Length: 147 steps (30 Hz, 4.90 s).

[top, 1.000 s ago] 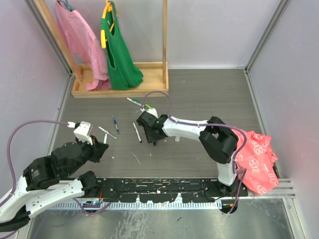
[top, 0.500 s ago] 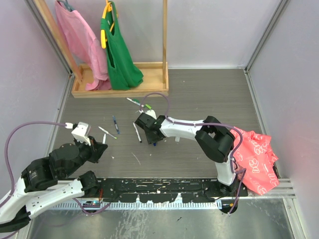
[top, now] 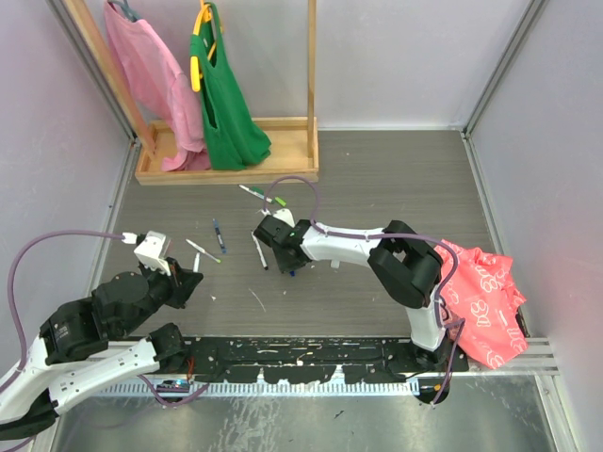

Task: Insert the pens into the pen caps
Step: Insert the pen cap onto the pen.

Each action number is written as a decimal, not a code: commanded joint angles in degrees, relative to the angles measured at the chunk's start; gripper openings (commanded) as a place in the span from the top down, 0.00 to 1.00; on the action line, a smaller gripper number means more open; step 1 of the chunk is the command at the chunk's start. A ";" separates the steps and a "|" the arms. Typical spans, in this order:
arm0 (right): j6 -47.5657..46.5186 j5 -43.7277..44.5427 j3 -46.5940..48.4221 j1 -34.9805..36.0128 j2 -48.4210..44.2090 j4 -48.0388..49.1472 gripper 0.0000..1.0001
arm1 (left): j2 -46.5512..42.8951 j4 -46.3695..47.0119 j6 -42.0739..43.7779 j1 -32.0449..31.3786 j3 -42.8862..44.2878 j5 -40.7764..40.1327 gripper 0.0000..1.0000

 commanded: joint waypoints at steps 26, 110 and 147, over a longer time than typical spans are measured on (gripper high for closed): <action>-6.42 5.92 -25.61 -2.65 -47.58 23.13 1.00 | 14.04 24.64 0.16 0.11 -2.15 9.22 1.00; 22.19 -8.01 -55.46 -2.68 -76.23 69.61 1.00 | 31.46 54.44 1.26 -14.74 -2.93 12.44 1.00; 22.55 -7.95 -55.54 -2.68 -75.60 70.92 1.00 | 31.52 54.20 1.62 -14.75 -2.89 11.25 1.00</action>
